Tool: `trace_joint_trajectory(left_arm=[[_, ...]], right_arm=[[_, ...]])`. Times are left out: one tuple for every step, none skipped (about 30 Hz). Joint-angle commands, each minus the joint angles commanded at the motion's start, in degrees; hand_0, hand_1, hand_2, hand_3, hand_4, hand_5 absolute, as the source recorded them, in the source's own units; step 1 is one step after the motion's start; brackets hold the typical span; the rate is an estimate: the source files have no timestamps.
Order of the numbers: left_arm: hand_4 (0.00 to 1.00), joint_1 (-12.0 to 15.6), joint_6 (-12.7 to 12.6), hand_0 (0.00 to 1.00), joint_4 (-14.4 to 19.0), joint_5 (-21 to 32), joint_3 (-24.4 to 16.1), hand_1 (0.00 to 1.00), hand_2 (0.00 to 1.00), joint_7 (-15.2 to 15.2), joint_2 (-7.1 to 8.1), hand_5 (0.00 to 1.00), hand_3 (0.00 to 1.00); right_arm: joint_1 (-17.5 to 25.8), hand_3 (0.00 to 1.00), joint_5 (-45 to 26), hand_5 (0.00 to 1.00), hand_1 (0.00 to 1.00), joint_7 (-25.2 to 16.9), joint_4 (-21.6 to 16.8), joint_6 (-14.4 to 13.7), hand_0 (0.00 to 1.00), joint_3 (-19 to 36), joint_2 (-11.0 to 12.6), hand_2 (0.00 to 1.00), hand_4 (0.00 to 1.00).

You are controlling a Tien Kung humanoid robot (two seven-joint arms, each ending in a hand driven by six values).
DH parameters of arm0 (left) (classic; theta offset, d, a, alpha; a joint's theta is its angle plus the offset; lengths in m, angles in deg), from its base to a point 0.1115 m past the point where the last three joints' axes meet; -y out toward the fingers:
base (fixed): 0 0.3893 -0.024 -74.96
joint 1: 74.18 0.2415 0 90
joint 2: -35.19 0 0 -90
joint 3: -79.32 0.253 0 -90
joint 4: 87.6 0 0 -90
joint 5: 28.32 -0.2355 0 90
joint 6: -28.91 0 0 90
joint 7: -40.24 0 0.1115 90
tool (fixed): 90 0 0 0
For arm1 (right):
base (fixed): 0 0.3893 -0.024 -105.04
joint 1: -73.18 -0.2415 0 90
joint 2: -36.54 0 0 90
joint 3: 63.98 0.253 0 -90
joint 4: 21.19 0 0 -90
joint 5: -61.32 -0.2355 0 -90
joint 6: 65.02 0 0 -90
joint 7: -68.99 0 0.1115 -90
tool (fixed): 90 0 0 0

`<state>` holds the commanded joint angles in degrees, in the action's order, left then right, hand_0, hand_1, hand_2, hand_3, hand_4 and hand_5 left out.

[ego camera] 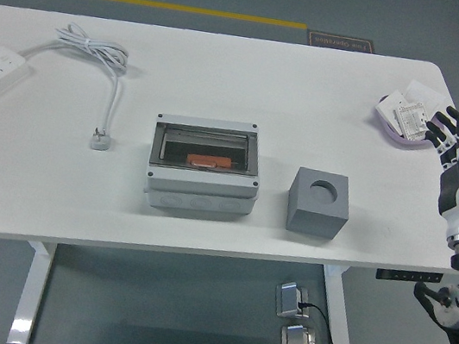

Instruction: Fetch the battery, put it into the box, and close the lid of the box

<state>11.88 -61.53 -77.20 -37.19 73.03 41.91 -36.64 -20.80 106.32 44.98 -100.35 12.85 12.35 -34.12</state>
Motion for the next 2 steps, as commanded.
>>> trace_joint_trajectory(left_arm=[[0.555,0.0,0.0,0.729,0.0,-0.1,-0.1,0.750,0.669,0.0,0.04,0.333,0.625],[0.555,0.0,0.0,0.729,0.0,-0.3,-0.3,0.750,0.669,0.1,0.07,0.333,0.625]], right_arm=[[-0.1,0.745,0.0,0.677,0.739,0.0,0.0,0.0,0.825,0.1,-0.1,0.761,0.977],[-0.2,0.745,0.0,0.677,0.739,0.0,0.1,0.0,0.825,0.1,-0.1,0.761,0.977]])
